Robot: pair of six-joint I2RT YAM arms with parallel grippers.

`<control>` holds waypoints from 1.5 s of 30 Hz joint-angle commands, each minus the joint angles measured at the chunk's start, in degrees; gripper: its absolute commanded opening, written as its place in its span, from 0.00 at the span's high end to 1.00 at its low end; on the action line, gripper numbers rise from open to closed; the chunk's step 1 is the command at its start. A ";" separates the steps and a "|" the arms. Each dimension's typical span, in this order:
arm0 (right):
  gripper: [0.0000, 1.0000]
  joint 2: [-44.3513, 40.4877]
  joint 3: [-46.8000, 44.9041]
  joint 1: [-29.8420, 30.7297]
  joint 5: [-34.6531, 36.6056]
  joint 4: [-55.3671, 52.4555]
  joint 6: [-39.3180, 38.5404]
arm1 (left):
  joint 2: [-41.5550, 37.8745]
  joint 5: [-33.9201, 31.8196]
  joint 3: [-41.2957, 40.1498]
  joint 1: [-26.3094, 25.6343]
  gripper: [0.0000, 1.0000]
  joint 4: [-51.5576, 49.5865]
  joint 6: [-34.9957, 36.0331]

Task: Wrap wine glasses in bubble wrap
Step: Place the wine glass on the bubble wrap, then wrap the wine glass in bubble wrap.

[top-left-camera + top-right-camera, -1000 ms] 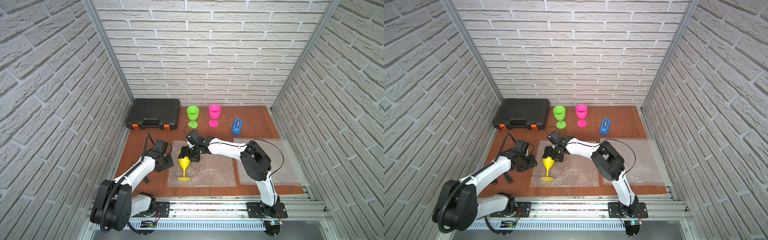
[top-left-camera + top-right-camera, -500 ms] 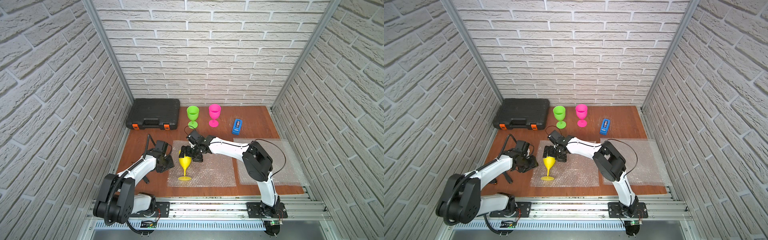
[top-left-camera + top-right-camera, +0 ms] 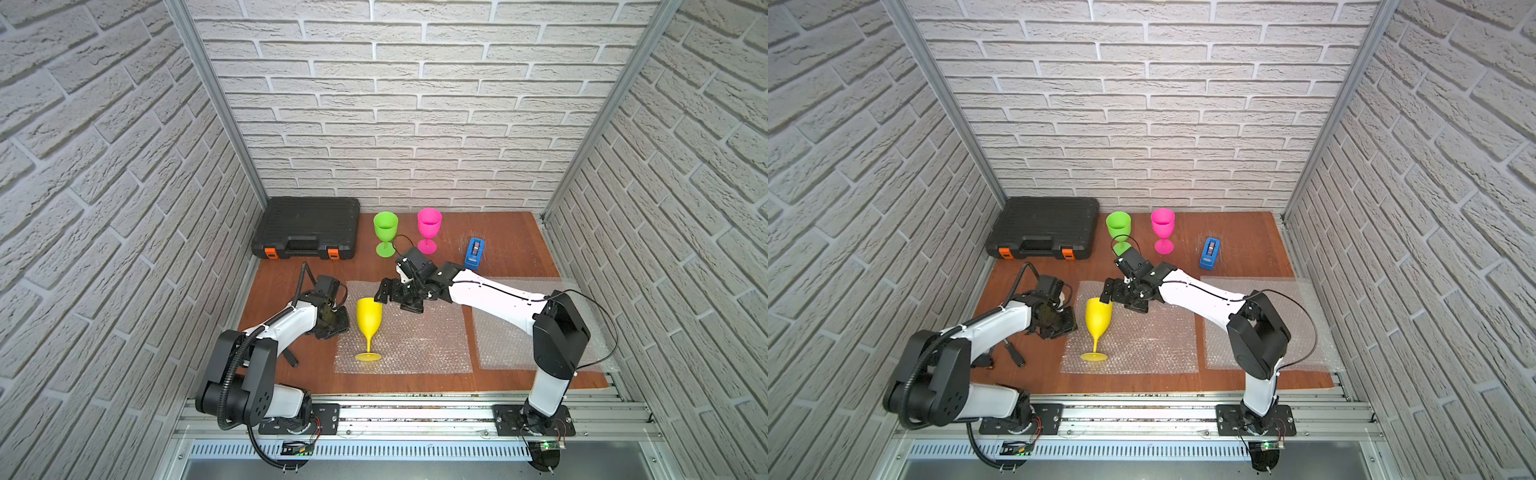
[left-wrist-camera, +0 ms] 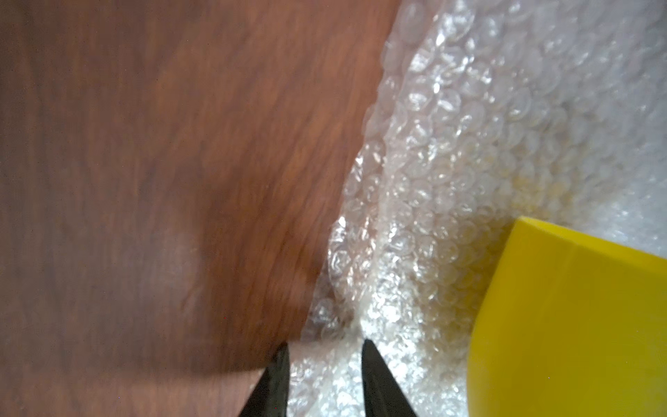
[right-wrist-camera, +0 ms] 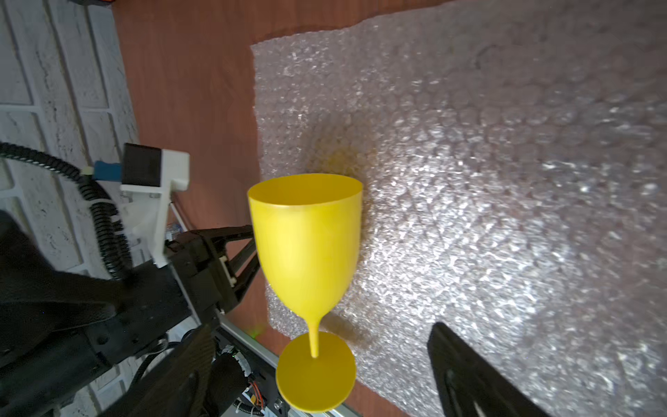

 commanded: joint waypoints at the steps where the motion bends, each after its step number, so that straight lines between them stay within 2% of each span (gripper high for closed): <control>1: 0.11 -1.65 -3.53 -0.82 1.02 -0.42 -1.75 | 0.99 0.12 0.03 -0.28 0.70 -0.34 1.21; 5: 0.15 -1.36 -6.06 -0.92 0.23 1.29 -1.96 | 1.98 0.11 0.27 -0.29 0.74 -0.52 1.97; 9: 0.19 -0.64 -7.88 -0.96 -1.22 3.60 -1.72 | 2.27 -2.80 1.02 -0.53 0.69 -2.26 2.73; 13: 0.21 0.16 -8.17 -1.00 -1.93 4.19 -2.07 | 2.46 -7.07 2.84 -2.21 0.57 -5.22 3.08; 17: 0.21 0.59 -8.35 -1.01 -1.97 4.24 -2.56 | 2.61 -11.05 4.83 -4.35 0.55 -7.62 3.41; 20: 0.22 0.95 -8.30 -1.00 -2.21 4.28 -2.76 | 4.02 -10.77 5.32 -4.45 0.55 -7.59 3.60; 29: 0.24 1.22 -8.56 -0.95 -2.28 4.10 -3.37 | 7.47 -6.91 4.97 -4.47 0.72 -4.52 3.70; 35: 0.27 1.44 -9.70 -0.99 -1.78 3.84 -3.94 | 3.72 -5.62 4.85 -4.45 0.88 -4.07 3.79; 45: 0.32 1.66 -10.11 -1.00 -1.70 3.60 -4.55 | -3.06 -1.13 3.80 -4.43 1.00 -3.17 3.63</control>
